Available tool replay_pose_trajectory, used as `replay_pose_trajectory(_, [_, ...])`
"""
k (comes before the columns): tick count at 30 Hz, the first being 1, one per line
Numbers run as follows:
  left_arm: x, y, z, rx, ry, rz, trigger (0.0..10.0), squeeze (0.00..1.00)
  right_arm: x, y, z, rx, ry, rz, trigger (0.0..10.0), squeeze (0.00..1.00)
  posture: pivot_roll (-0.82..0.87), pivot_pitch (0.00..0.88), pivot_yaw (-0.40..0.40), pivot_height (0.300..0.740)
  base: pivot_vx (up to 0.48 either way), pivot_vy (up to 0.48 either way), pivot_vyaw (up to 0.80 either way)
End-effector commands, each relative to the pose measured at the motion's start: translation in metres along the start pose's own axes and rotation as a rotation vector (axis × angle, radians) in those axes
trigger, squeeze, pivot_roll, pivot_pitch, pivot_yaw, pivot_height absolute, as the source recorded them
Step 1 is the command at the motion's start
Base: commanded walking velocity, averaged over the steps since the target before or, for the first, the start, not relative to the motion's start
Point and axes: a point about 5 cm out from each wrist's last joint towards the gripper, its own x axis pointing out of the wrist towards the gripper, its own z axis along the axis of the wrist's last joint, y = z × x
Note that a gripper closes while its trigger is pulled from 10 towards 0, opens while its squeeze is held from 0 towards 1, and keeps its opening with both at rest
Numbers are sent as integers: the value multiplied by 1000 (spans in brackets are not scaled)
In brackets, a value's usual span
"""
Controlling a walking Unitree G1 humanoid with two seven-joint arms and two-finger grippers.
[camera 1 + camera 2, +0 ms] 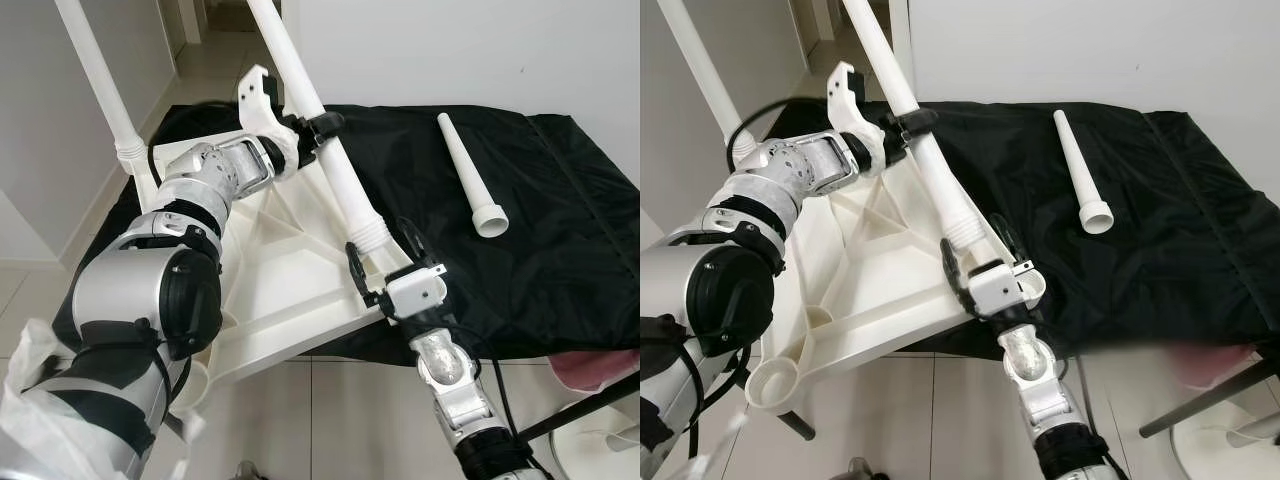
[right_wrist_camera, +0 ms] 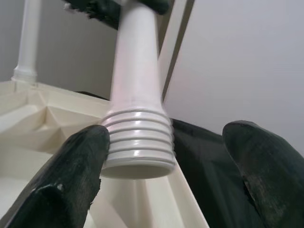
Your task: Building children table
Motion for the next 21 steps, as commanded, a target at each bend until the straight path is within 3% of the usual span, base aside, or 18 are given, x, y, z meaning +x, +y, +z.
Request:
replay_pose_trajectory(1, [-2,-4,19,78,-68,-3,10000,0,7,-6,1,92,31,-31,10000,0,-51,25,42,740,0,0,0])
replay_pose_trajectory(12, [-6,-13,45,196,-231,18,10000,0,17,-10,0,157,109,-22,10000,0,-45,24,22,740,0,0,0])
replay_pose_trajectory(20, [-4,-27,43,279,-302,1,10000,0,30,-13,12,258,136,34,10000,0,-39,20,11,740,0,0,0])
replay_pose_trajectory(21, [-2,-34,38,349,-322,-5,10000,0,35,-15,16,267,126,42,10000,0,-30,15,-3,740,0,0,0])
